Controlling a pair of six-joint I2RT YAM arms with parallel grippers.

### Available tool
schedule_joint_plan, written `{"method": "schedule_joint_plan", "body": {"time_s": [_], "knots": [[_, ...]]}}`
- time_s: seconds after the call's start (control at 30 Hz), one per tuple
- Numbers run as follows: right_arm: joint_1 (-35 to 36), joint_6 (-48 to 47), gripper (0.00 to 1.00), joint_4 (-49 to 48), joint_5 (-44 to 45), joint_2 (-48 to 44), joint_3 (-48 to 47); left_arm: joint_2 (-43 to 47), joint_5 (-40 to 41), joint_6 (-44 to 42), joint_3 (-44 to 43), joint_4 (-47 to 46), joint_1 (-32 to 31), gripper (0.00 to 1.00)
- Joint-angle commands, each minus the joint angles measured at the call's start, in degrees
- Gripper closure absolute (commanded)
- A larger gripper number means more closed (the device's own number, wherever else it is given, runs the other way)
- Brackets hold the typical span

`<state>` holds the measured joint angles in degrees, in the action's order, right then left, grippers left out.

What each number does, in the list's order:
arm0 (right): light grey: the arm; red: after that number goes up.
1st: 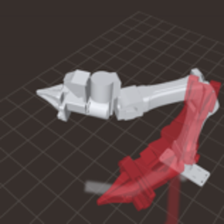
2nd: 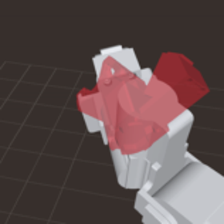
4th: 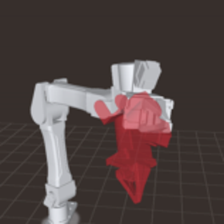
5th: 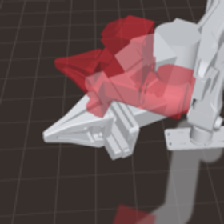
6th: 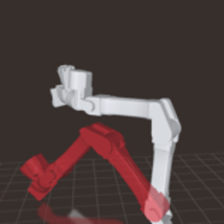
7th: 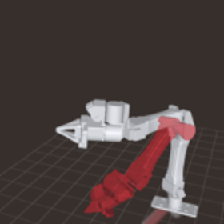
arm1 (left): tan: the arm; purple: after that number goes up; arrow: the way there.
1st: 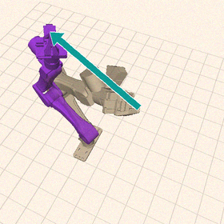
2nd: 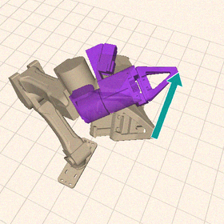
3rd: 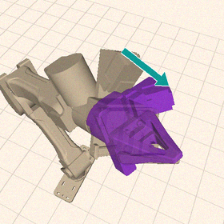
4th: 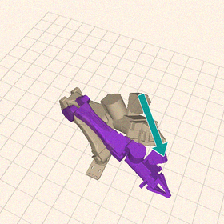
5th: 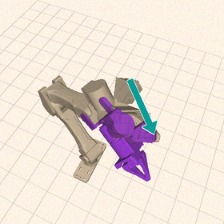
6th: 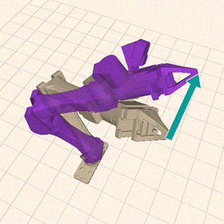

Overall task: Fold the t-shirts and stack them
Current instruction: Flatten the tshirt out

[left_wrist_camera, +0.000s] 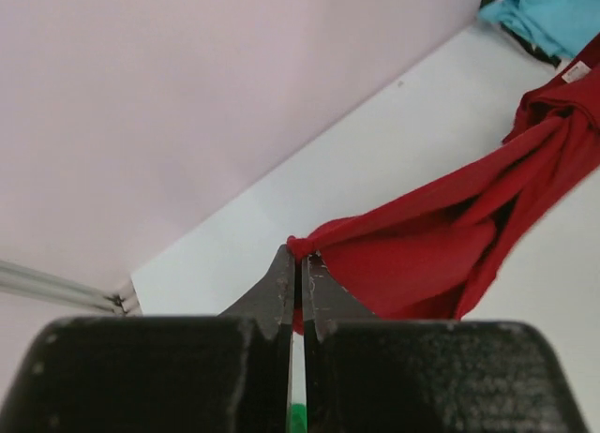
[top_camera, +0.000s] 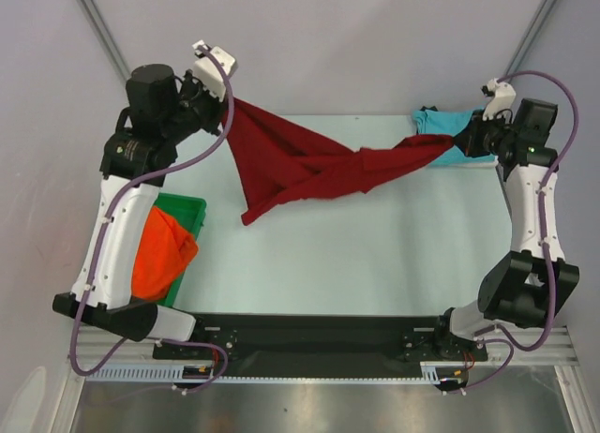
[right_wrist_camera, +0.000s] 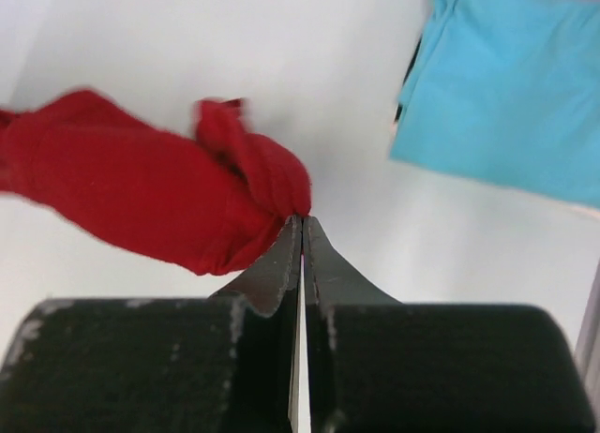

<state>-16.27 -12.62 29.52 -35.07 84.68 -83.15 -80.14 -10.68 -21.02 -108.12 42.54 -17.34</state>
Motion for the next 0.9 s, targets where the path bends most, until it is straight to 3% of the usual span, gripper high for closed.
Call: {"method": "schedule_joint_plan", "body": {"time_s": [0.0,0.23,0.33,0.37,0.5,0.63,0.87], "knots": [[-0.34,-0.64,1.00,1.50,-2.81,-1.88,-2.72,1.56,0.84,0.19,-3.24,-2.47,-0.15,1.00],[1.40,-12.93,0.97,15.19,-7.99,-10.94,14.57,7.53,-6.02,1.85,12.19,5.60,-0.67,1.00],[4.31,-17.26,0.66,19.18,-5.19,-12.79,19.07,6.93,-7.78,2.82,19.07,7.02,-1.81,1.00],[4.58,-16.83,0.63,16.56,-4.49,-13.23,19.34,6.23,-8.13,2.74,20.21,7.29,-2.77,1.00],[8.09,-14.80,0.62,7.76,-0.97,-11.39,17.60,1.57,-9.88,1.77,23.47,7.12,-4.71,1.00],[11.70,-17.25,0.63,6.95,-0.44,-2.62,11.36,-5.18,-11.65,1.41,24.09,7.29,-5.33,1.00],[17.75,-21.56,0.66,5.63,2.45,15.30,0.37,-7.84,-8.84,2.73,26.47,3.51,-5.33,1.00]]}}
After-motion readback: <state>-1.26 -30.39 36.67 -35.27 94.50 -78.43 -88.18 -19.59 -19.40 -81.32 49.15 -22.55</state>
